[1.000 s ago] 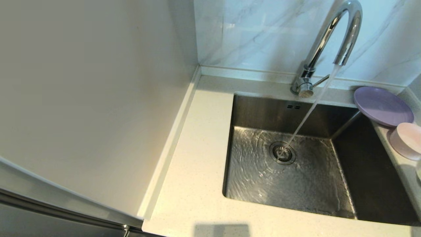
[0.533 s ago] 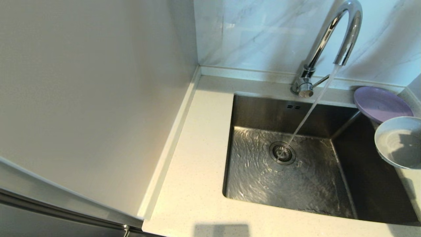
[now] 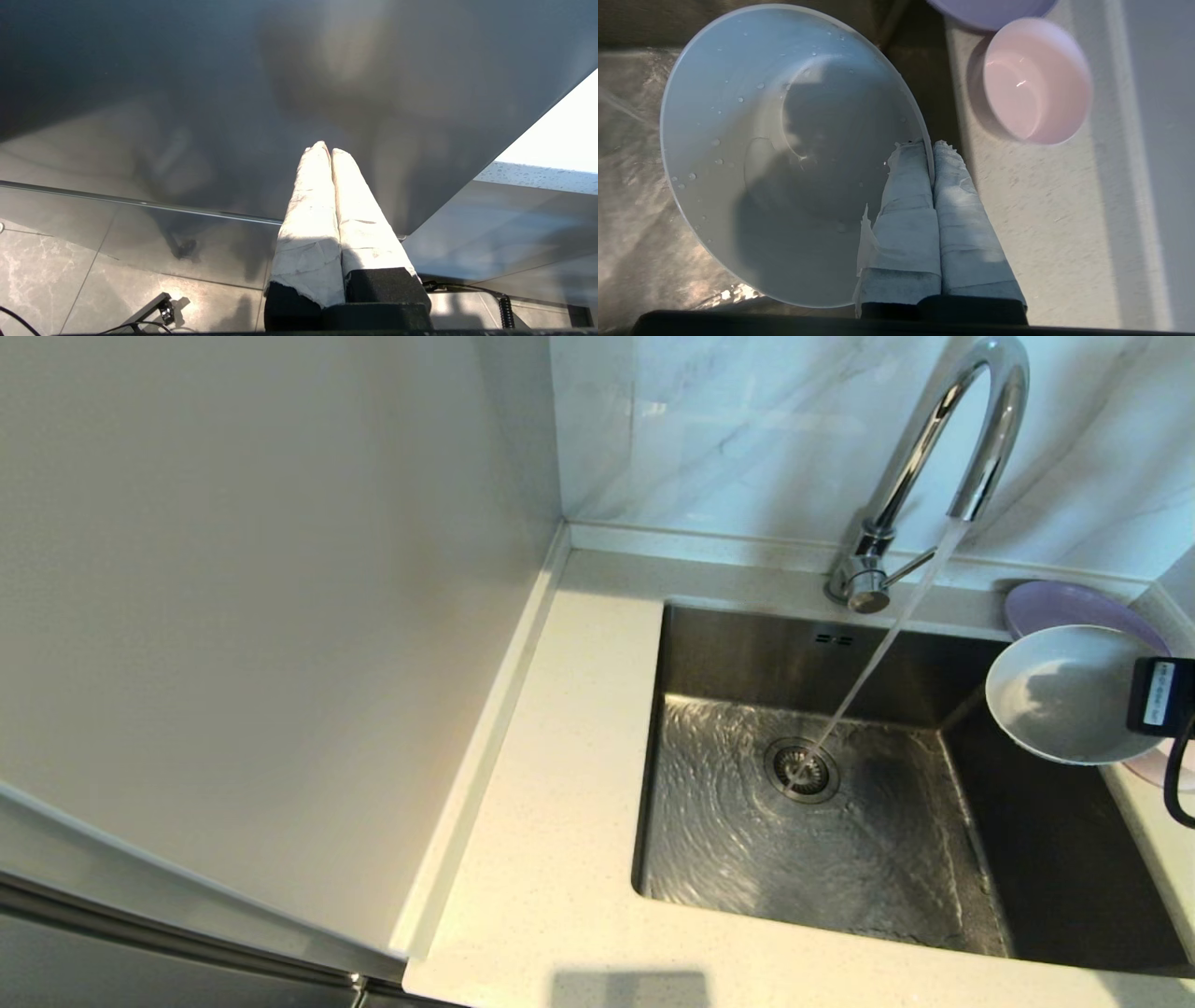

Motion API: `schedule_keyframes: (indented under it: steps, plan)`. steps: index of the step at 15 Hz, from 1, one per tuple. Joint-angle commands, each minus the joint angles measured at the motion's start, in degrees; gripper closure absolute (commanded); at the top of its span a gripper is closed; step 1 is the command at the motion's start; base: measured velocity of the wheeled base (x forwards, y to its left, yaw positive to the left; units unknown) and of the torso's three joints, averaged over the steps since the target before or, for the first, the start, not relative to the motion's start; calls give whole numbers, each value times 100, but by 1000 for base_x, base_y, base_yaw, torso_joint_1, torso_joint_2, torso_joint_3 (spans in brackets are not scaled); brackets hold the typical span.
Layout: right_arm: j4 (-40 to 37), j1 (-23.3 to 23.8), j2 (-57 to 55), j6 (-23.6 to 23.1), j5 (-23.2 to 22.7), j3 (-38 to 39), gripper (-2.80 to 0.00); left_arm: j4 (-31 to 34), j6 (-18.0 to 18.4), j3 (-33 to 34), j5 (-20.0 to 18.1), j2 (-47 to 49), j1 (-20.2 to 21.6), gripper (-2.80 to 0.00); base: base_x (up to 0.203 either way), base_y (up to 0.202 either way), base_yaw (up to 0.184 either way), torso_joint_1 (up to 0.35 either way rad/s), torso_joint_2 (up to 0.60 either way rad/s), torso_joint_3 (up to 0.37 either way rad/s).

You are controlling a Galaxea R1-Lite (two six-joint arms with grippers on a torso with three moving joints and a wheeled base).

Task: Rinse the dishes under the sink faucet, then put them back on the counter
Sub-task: Rinse the bowl

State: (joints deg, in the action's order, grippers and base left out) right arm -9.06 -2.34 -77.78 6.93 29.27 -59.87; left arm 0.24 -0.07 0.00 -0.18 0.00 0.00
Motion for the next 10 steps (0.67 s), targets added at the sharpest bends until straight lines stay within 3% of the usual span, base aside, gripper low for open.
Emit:
schedule_keyframes:
  steps: [1,10]
  plan:
    - [-7,-235,-437,-173,285,-328,0,2,-1,0,1,0,0,0,0,0,0,0,0,0]
    - [-17,-1125,-876,-55,690,-893,0,2,-1,0,1,0,0,0,0,0,0,0,0,0]
